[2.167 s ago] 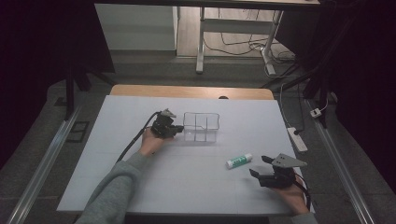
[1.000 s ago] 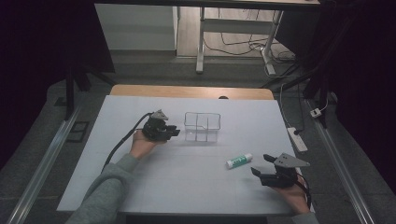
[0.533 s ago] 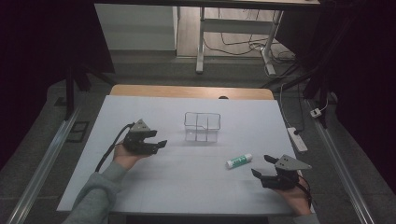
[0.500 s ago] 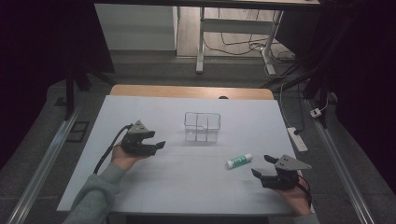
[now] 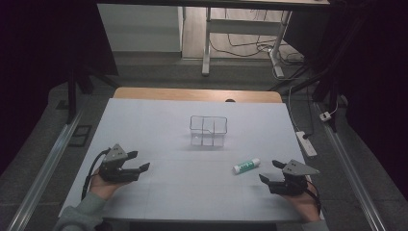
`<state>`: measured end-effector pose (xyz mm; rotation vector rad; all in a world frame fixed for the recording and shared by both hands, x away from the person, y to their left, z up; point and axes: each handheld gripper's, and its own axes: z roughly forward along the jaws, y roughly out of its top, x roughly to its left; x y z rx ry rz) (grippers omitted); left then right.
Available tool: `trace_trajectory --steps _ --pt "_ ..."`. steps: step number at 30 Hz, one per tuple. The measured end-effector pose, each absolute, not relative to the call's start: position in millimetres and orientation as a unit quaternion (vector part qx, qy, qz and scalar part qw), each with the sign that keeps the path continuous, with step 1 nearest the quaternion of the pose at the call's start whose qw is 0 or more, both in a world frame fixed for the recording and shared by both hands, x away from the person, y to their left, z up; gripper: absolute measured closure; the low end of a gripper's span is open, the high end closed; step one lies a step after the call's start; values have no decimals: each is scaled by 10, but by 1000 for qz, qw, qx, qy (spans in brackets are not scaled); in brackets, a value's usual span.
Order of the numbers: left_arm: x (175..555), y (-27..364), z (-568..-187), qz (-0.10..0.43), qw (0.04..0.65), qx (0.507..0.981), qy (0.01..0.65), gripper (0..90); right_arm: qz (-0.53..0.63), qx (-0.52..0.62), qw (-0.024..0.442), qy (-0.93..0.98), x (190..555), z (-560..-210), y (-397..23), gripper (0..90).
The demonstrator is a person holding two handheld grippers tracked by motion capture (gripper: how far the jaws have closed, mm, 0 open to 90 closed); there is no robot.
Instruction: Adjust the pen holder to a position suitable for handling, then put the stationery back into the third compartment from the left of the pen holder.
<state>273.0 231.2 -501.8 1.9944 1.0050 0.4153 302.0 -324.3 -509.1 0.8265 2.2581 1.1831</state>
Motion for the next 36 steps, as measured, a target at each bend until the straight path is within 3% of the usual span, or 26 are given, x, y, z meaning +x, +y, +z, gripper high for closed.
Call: trace_trajectory --steps 21,27,31,36 --pt "2738 2325 -5107 184 391 807 402 286 428 291 224 826 3022 -5086 -3244 229" --pt "2753 2341 -5116 181 390 808 403 282 423 262 203 843 3041 -4980 -3239 234" --pt "2769 2365 -5124 178 391 807 405 281 396 235 223 859 3080 -4870 -3220 247" --pt "2776 2368 -5137 176 388 811 401 280 357 180 203 894 3253 -4591 -3066 256"
